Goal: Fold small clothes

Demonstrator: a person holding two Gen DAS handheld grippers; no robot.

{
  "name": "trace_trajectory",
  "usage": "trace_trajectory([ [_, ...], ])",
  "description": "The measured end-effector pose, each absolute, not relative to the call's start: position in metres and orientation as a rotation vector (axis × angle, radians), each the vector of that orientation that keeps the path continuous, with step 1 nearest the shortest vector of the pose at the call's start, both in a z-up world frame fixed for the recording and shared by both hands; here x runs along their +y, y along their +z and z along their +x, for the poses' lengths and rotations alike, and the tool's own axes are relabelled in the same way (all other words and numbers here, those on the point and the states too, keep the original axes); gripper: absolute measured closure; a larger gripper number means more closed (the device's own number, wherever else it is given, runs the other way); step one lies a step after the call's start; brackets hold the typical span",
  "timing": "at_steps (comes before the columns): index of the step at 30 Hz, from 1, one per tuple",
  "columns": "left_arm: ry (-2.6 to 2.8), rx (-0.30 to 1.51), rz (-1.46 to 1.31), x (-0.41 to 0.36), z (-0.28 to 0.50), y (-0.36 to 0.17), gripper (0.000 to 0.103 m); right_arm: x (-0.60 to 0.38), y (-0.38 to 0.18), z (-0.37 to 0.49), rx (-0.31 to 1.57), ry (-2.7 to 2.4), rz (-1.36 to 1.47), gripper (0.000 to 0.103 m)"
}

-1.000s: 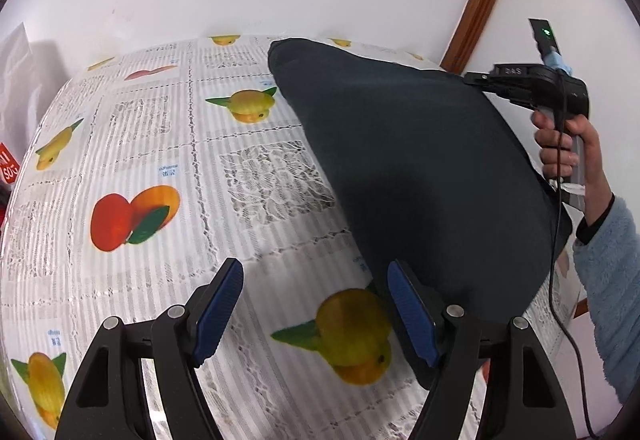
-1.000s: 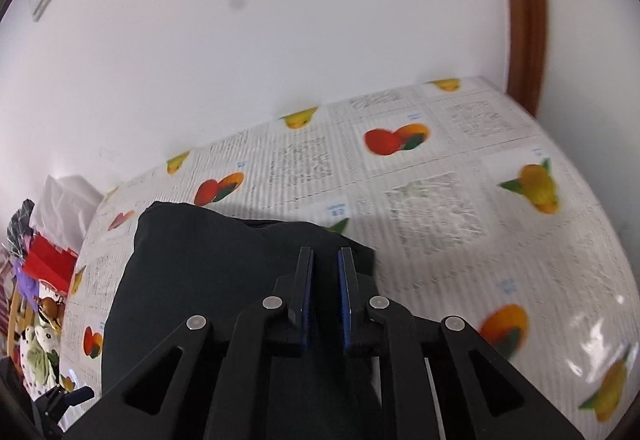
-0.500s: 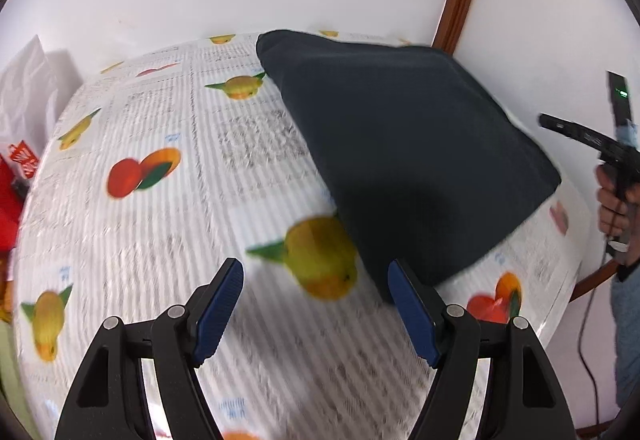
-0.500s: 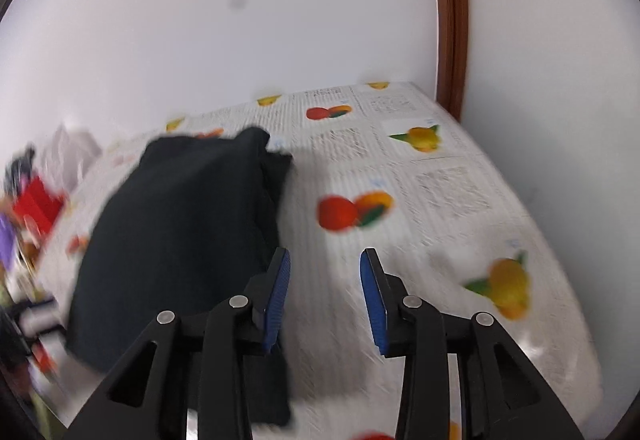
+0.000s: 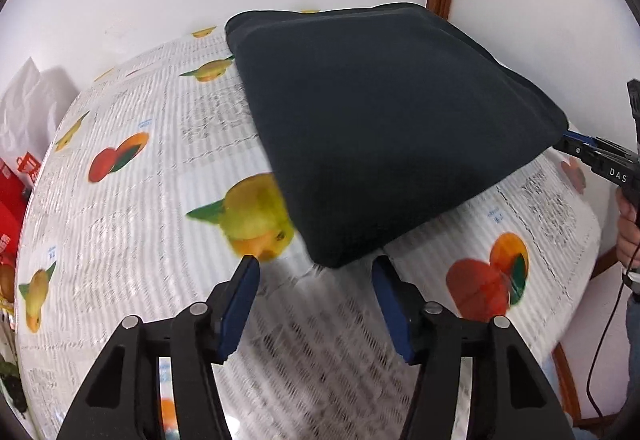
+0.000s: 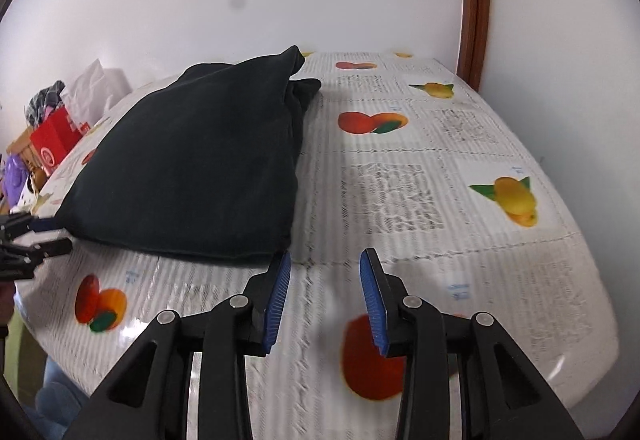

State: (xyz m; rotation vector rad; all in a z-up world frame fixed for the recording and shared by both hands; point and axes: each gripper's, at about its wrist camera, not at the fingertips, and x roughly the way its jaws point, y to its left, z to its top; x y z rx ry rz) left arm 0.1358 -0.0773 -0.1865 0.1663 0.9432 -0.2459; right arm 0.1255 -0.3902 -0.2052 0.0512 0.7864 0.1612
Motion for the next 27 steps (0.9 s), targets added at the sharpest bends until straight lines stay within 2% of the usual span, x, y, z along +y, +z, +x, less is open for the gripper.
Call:
trace_trajectory([
  [4, -0.238, 0.926, 0.096, -0.074, 0.143, -0.187, 0.06, -0.382, -0.211, 0.131, 0.797, 0.211, 0.103, 0.067],
  [6, -0.249, 0.928, 0.056, -0.071, 0.145, -0.187, 0.068, -0.378, -0.214, 0.136, 0.807, 0.227, 0.125, 0.071],
  [7, -0.261, 0.926, 0.037, -0.07, 0.147, -0.187, 0.072, -0.376, -0.215, 0.137, 0.808, 0.231, 0.133, 0.076],
  [8, -0.275, 0.927, 0.028, -0.07, 0.147, -0.187, 0.077, -0.373, -0.216, 0.14, 0.816, 0.247, 0.148, 0.089],
  [9, -0.274, 0.924, 0.025, -0.07, 0.148, -0.187, 0.079, -0.371, -0.217, 0.141, 0.822, 0.264, 0.166, 0.095],
  [12, -0.272, 0.901, 0.014, -0.067, 0.147, -0.185, 0.085, -0.364, -0.214, 0.146, 0.813, 0.242, 0.167, 0.096],
  [27, -0.176, 0.921, -0.079, 0.006, 0.166, -0.179, 0.09, -0.285, -0.208, 0.196, 0.825, 0.276, 0.168, 0.096],
])
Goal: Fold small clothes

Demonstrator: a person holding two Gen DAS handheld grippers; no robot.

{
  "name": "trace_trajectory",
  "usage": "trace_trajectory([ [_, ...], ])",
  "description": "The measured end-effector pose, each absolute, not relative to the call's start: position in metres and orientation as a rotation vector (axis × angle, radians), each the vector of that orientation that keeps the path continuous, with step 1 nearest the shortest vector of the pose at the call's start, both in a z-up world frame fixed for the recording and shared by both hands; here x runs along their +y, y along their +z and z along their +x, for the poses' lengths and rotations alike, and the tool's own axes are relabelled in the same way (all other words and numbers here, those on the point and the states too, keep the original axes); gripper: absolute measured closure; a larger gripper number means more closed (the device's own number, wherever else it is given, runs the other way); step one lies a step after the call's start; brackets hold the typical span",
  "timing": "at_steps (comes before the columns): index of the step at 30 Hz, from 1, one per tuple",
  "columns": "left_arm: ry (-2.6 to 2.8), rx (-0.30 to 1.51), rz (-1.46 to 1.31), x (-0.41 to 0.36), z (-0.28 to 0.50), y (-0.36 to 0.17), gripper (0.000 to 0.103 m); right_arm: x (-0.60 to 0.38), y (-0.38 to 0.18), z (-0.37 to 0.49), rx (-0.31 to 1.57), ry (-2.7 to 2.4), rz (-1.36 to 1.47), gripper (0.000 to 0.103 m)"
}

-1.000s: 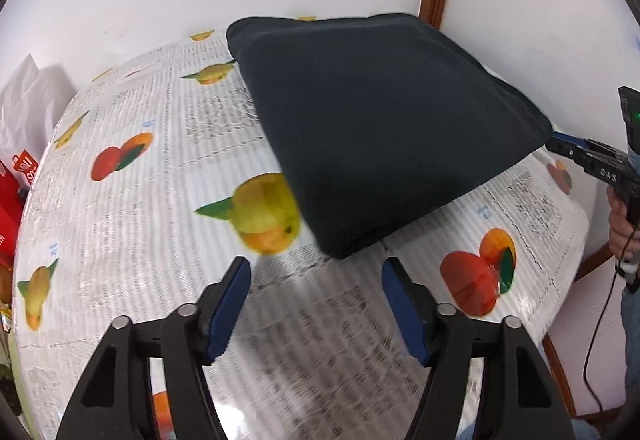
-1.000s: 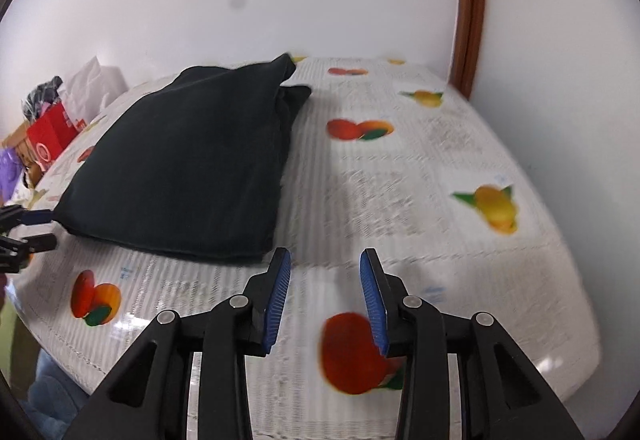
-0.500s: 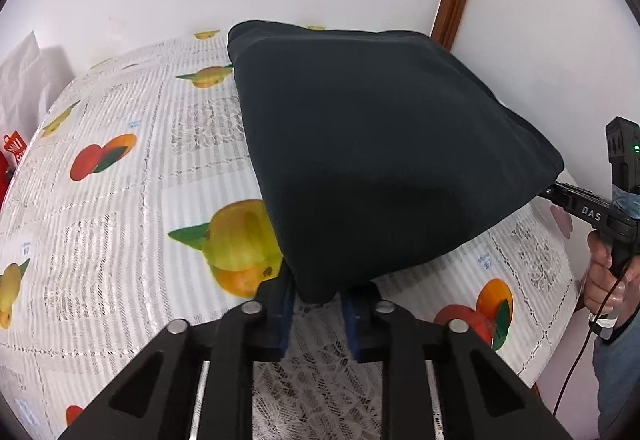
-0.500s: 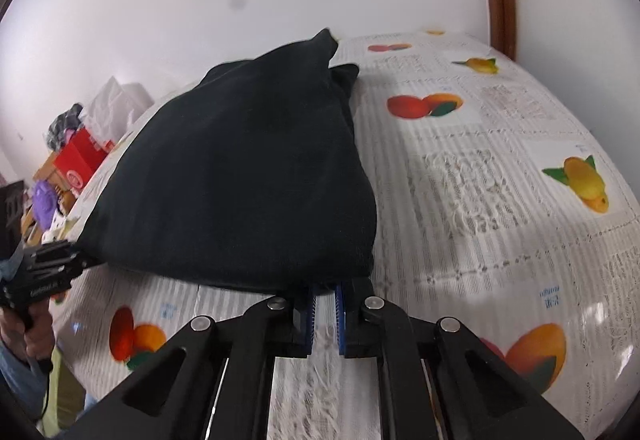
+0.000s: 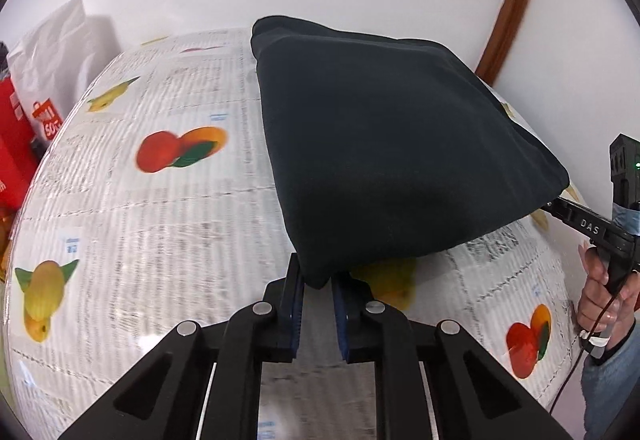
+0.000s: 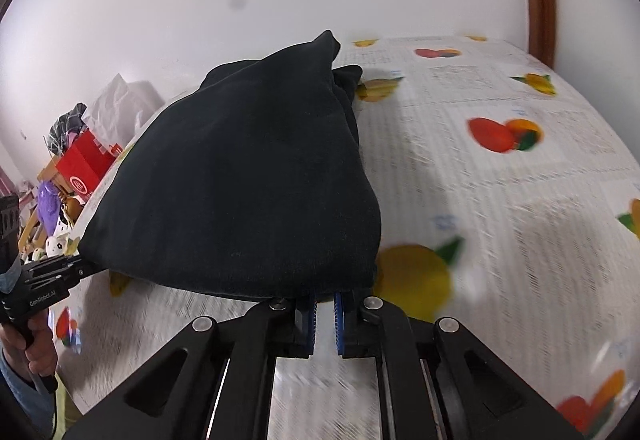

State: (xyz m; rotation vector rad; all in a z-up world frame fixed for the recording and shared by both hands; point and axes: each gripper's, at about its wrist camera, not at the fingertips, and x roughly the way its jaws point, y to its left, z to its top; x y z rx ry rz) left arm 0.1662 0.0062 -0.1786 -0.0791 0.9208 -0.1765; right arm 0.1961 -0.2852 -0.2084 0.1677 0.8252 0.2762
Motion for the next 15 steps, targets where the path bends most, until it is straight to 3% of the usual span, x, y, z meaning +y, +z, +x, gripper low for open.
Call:
trace_trajectory([
  [6, -0.22, 0.931, -0.104, 0.016, 0.168, -0.178, 0.087, -0.286, -0.198, 0.18, 0.806, 0.231, 0.146, 0.089],
  [12, -0.211, 0.892, -0.047, 0.01, 0.167, -0.179, 0.074, -0.321, -0.171, 0.15, 0.747, 0.23, 0.129, 0.074],
  [14, -0.207, 0.89, -0.041, 0.009, 0.17, -0.179, 0.073, -0.324, -0.158, 0.154, 0.721, 0.236, 0.137, 0.059],
  [15, -0.206, 0.895, -0.047, 0.009, 0.173, -0.18, 0.073, -0.322, -0.152, 0.163, 0.713, 0.226, 0.136, 0.058],
])
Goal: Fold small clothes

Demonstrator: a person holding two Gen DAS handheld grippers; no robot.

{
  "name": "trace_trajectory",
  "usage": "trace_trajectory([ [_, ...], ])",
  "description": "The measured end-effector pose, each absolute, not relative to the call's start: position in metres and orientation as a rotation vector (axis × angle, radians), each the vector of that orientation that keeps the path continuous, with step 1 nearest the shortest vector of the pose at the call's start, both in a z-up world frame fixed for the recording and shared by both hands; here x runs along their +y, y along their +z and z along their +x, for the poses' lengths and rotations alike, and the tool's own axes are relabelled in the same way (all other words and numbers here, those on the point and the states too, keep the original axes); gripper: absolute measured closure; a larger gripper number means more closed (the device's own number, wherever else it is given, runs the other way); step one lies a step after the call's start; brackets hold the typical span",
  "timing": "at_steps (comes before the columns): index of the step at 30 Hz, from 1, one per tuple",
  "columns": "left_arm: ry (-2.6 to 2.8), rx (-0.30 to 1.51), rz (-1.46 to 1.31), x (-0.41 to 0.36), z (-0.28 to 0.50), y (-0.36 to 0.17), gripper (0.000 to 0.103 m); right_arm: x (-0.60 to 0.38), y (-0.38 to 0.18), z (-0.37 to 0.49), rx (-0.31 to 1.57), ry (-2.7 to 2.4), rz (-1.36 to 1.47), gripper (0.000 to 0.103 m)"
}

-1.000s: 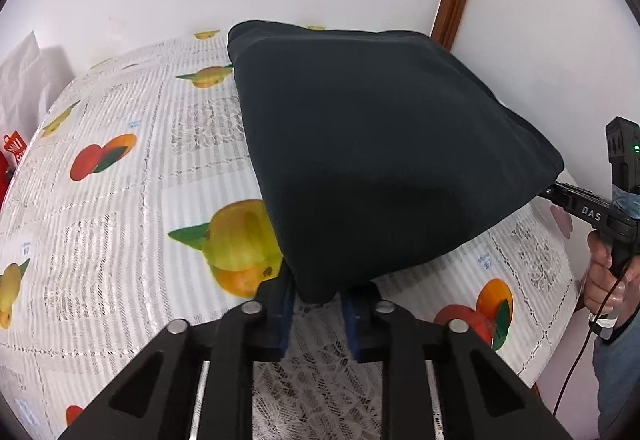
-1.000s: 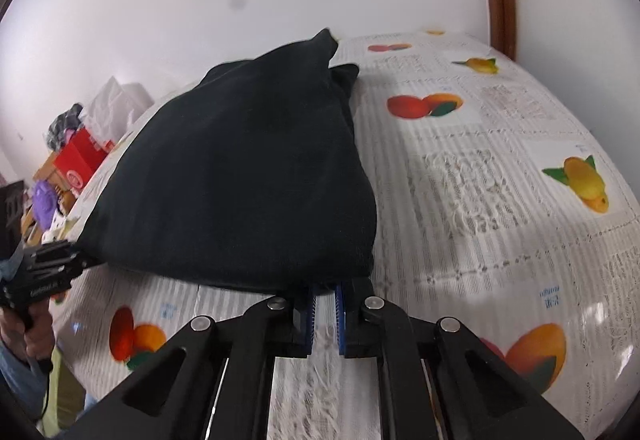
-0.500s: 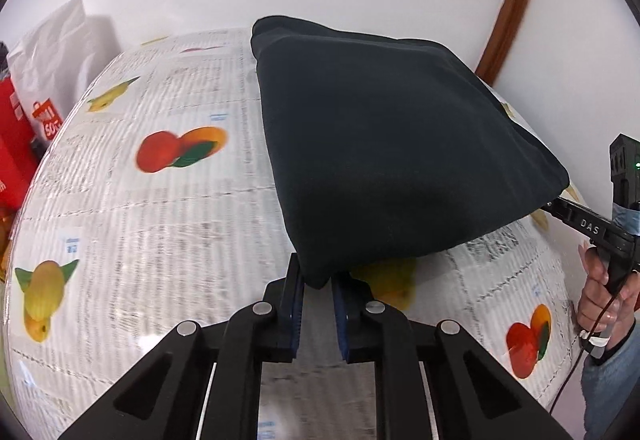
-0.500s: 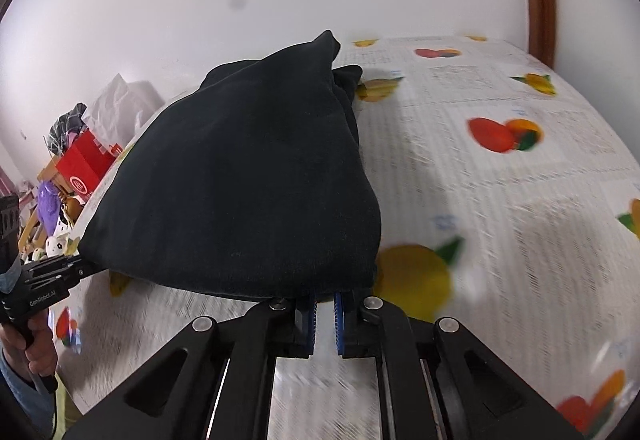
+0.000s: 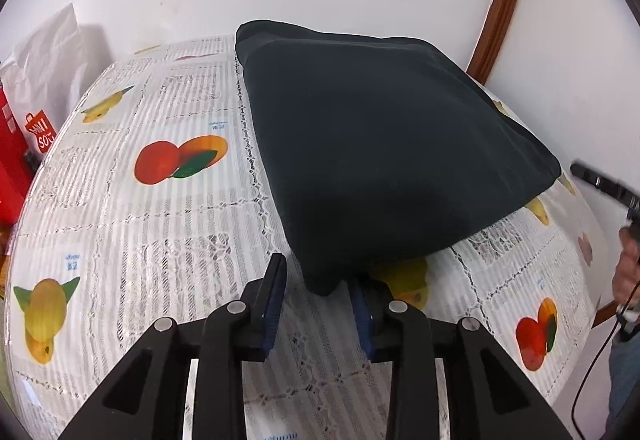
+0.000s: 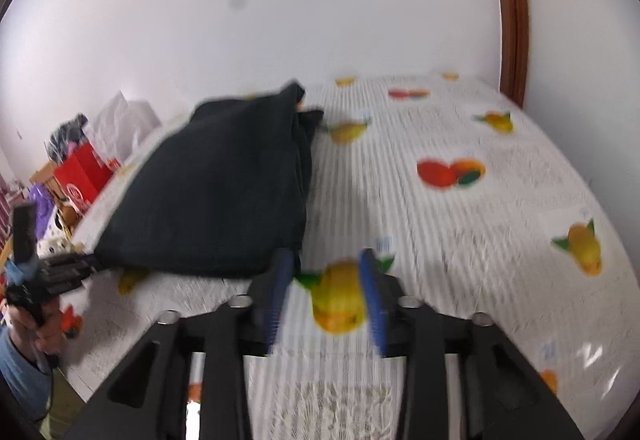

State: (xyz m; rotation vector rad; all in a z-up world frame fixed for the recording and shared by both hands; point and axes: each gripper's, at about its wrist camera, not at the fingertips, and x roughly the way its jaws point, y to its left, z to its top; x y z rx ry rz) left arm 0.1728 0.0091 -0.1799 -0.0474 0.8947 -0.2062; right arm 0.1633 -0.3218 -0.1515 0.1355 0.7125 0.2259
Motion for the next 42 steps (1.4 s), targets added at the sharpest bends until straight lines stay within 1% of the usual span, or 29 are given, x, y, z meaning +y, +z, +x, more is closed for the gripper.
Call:
trace_trajectory([
  [4, -0.206, 0.919, -0.084, 0.011, 0.184, -0.184, 0.073, -0.3, -0.144, 0.206, 0.713, 0.228, 0.127, 0.058],
  [7, -0.197, 0.92, -0.071, 0.01, 0.185, -0.186, 0.074, -0.284, -0.149, 0.242, 0.755, 0.251, 0.163, 0.061],
  [9, -0.213, 0.922, -0.07, 0.008, 0.185, -0.186, 0.082, -0.281, -0.157, 0.265, 0.799, 0.271, 0.214, 0.064],
  [11, -0.212, 0.919, -0.082, 0.01, 0.185, -0.186, 0.083, -0.279, -0.163, 0.28, 0.824, 0.294, 0.258, 0.073],
  [13, -0.218, 0.924, -0.105, 0.013, 0.186, -0.187, 0.084, -0.278, -0.169, 0.294, 0.846, 0.295, 0.289, 0.073],
  [14, -0.221, 0.926, -0.11, 0.014, 0.186, -0.187, 0.084, -0.278, -0.173, 0.302, 0.867, 0.296, 0.303, 0.079],
  [15, -0.223, 0.929, -0.115, 0.014, 0.186, -0.187, 0.084, -0.278, -0.176, 0.305, 0.875, 0.312, 0.318, 0.088],
  [16, -0.225, 0.93, -0.117, 0.015, 0.187, -0.188, 0.084, -0.279, -0.175, 0.307, 0.866, 0.328, 0.325, 0.096],
  [19, -0.225, 0.916, -0.106, 0.013, 0.185, -0.188, 0.085, -0.296, -0.164, 0.294, 0.723, 0.322, 0.371, 0.1],
  [23, -0.212, 0.911, -0.085, 0.01, 0.179, -0.187, 0.085, -0.294, -0.167, 0.293, 0.748, 0.3, 0.369, 0.1],
  [29, -0.221, 0.921, -0.086, 0.014, 0.181, -0.188, 0.085, -0.29, -0.153, 0.279, 0.74, 0.283, 0.289, 0.1],
  [31, -0.217, 0.922, -0.09, 0.015, 0.179, -0.187, 0.085, -0.292, -0.151, 0.27, 0.736, 0.26, 0.274, 0.096],
  [35, -0.208, 0.924, -0.087, 0.014, 0.176, -0.187, 0.085, -0.298, -0.148, 0.256, 0.743, 0.266, 0.282, 0.096],
  [36, -0.205, 0.923, -0.084, 0.014, 0.176, -0.187, 0.085, -0.298, -0.148, 0.254, 0.749, 0.274, 0.286, 0.094],
  [38, -0.201, 0.921, -0.083, 0.014, 0.174, -0.187, 0.085, -0.297, -0.151, 0.254, 0.754, 0.277, 0.298, 0.083],
  [39, -0.197, 0.921, -0.082, 0.014, 0.174, -0.187, 0.085, -0.296, -0.153, 0.255, 0.759, 0.276, 0.301, 0.081],
  [40, -0.194, 0.921, -0.079, 0.013, 0.174, -0.187, 0.085, -0.294, -0.157, 0.258, 0.769, 0.278, 0.303, 0.076],
  [42, -0.187, 0.921, -0.077, 0.012, 0.174, -0.187, 0.085, -0.288, -0.168, 0.266, 0.807, 0.278, 0.304, 0.075],
])
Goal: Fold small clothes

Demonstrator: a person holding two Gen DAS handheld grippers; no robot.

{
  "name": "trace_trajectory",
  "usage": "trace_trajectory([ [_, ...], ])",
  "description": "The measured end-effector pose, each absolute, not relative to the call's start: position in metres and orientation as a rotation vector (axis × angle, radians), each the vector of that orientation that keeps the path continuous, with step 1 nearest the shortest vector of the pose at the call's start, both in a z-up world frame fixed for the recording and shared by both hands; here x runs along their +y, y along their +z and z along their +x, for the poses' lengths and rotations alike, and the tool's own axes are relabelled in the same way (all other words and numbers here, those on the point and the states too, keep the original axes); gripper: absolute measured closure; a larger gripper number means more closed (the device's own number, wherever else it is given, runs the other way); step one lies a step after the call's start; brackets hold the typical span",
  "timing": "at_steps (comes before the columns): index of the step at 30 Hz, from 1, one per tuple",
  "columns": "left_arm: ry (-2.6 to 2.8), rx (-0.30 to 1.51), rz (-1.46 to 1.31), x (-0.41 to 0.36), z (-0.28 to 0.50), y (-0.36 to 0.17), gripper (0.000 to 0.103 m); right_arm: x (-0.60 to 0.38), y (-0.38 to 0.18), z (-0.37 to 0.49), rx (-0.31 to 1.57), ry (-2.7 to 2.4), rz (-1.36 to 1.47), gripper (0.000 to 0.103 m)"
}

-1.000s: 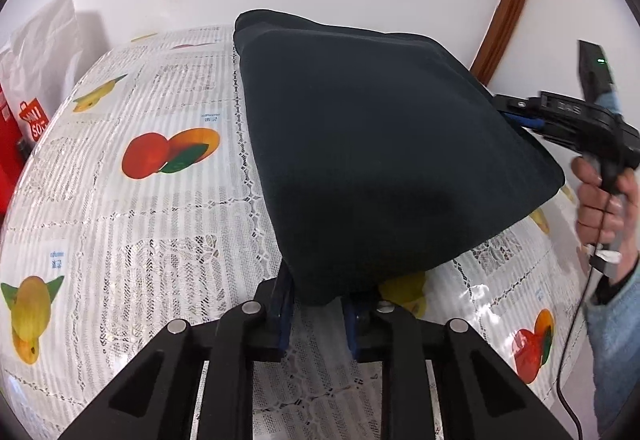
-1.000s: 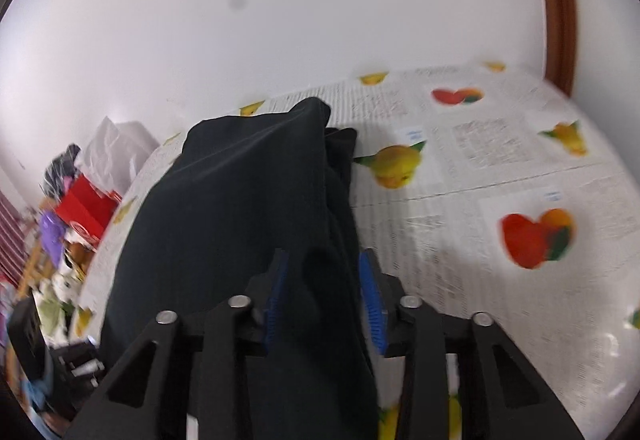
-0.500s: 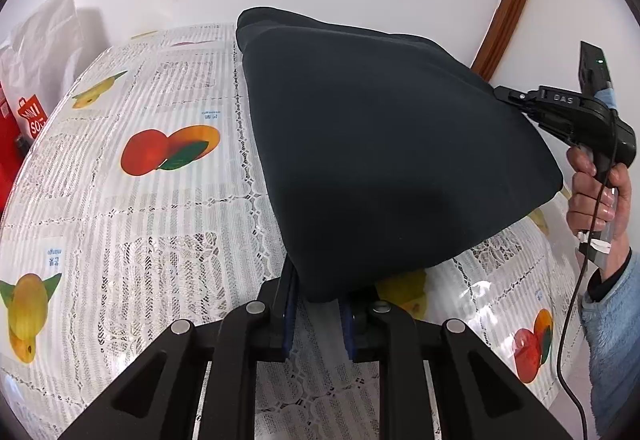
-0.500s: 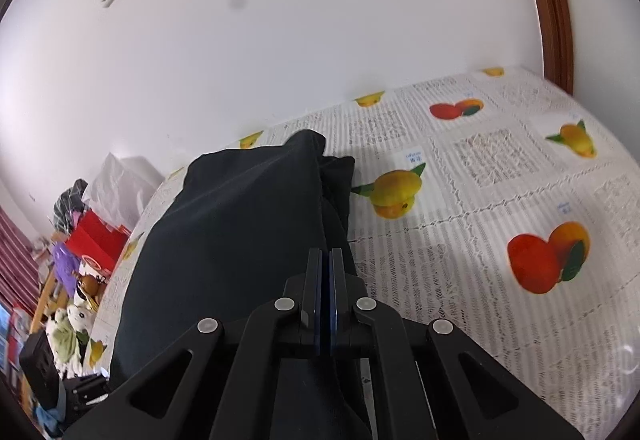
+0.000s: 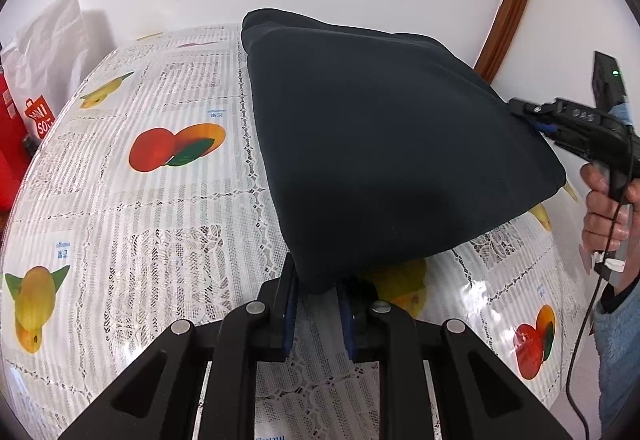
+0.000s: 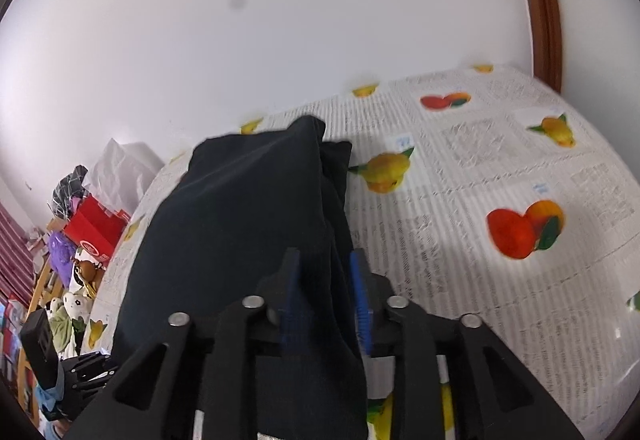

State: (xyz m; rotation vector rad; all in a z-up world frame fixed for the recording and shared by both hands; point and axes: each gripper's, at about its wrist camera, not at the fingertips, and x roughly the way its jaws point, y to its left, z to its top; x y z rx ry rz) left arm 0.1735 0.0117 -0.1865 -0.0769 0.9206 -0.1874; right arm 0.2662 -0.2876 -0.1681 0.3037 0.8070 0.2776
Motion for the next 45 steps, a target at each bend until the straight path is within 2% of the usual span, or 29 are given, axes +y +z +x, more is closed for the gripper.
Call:
trace_trajectory([
  [1, -0.184, 0.922, -0.077, 0.011, 0.173, -0.187, 0.085, -0.285, -0.173, 0.269, 0.826, 0.273, 0.301, 0.078],
  [2, -0.181, 0.924, -0.077, 0.01, 0.177, -0.187, 0.085, -0.283, -0.179, 0.271, 0.836, 0.281, 0.295, 0.093],
  [3, -0.178, 0.928, -0.073, 0.01, 0.177, -0.186, 0.085, -0.284, -0.179, 0.269, 0.818, 0.271, 0.29, 0.098],
  [6, -0.175, 0.936, -0.07, 0.008, 0.179, -0.185, 0.085, -0.295, -0.174, 0.256, 0.741, 0.244, 0.327, 0.099],
  [16, -0.173, 0.936, -0.078, 0.013, 0.174, -0.182, 0.085, -0.305, -0.16, 0.221, 0.744, 0.157, 0.248, 0.1],
  [21, -0.178, 0.886, -0.073, 0.017, 0.154, -0.171, 0.082, -0.314, -0.157, 0.202, 0.772, 0.233, 0.305, 0.092],
  [23, -0.18, 0.874, -0.081, 0.019, 0.147, -0.168, 0.082, -0.308, -0.162, 0.199, 0.774, 0.236, 0.292, 0.084],
  [31, -0.218, 0.829, -0.106, 0.026, 0.143, -0.145, 0.082, -0.298, -0.19, 0.198, 0.865, 0.149, 0.185, 0.084],
  [33, -0.218, 0.814, -0.104, 0.027, 0.15, -0.14, 0.081, -0.302, -0.184, 0.195, 0.862, 0.147, 0.165, 0.084],
  [35, -0.215, 0.812, -0.115, 0.028, 0.16, -0.139, 0.076, -0.304, -0.175, 0.194, 0.856, 0.14, 0.15, 0.084],
  [40, -0.229, 0.856, -0.138, 0.032, 0.177, -0.152, 0.075, -0.3, -0.142, 0.21, 0.807, 0.138, 0.109, 0.083],
  [42, -0.244, 0.883, -0.135, 0.032, 0.179, -0.161, 0.075, -0.297, -0.133, 0.224, 0.797, 0.137, 0.091, 0.08],
  [45, -0.259, 0.876, -0.137, 0.034, 0.177, -0.157, 0.075, -0.288, -0.121, 0.25, 0.785, 0.151, 0.067, 0.07],
])
